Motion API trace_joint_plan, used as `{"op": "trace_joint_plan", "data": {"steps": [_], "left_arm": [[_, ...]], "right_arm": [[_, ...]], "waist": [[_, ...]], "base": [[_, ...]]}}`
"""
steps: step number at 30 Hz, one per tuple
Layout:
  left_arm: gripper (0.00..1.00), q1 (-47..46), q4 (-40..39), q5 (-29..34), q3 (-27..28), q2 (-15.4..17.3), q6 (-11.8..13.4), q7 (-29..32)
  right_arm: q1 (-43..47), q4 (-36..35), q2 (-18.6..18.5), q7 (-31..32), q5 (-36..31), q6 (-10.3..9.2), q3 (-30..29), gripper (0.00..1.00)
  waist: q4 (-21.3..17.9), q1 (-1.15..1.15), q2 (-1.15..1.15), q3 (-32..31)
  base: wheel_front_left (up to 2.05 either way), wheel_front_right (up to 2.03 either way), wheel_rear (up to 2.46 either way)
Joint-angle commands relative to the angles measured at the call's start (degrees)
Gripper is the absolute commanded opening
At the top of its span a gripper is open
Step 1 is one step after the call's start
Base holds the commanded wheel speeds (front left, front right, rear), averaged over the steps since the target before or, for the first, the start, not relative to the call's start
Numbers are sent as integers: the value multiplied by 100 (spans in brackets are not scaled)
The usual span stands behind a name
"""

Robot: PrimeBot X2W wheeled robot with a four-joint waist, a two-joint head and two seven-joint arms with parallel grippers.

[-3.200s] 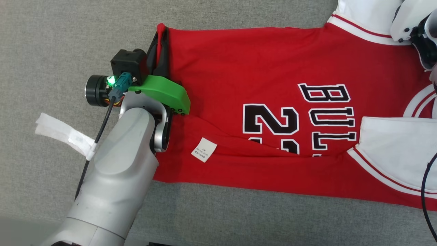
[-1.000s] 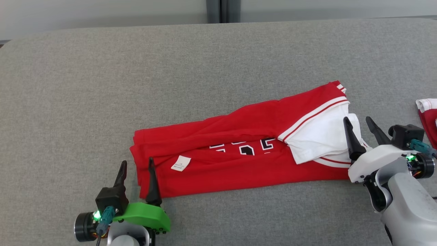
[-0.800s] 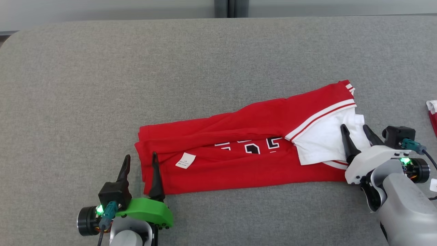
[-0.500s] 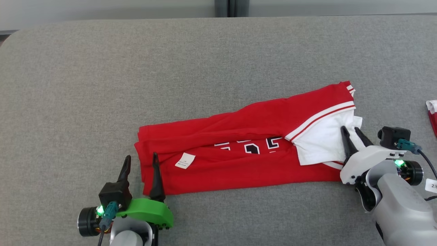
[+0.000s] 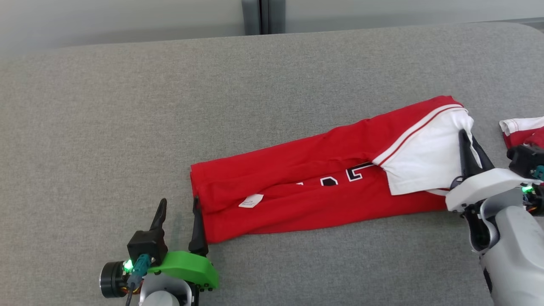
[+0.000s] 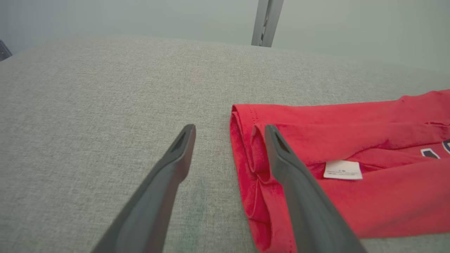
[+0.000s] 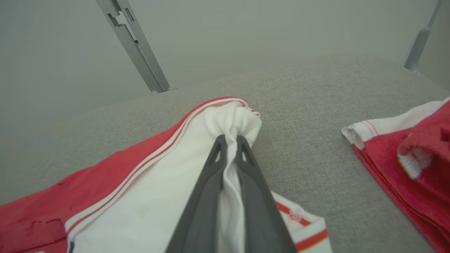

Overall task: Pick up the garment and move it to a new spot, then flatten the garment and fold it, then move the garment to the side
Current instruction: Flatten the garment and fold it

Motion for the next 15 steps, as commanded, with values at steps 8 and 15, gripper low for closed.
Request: {"op": "trace_joint_plan", "data": {"steps": [8, 15], "left_arm": [[100, 41, 53, -124, -172, 22, -47, 3], [100, 86, 67, -213, -371, 23, -7, 3]], "right_arm": [[387, -1359, 526, -9, 247, -9, 1048, 0], [179, -1510, 655, 4, 767, -9, 2416, 0]], "waist": [[177, 0, 0, -118], [804, 0, 0, -149]], "base": [[0, 0, 0], [0, 0, 0]]}}
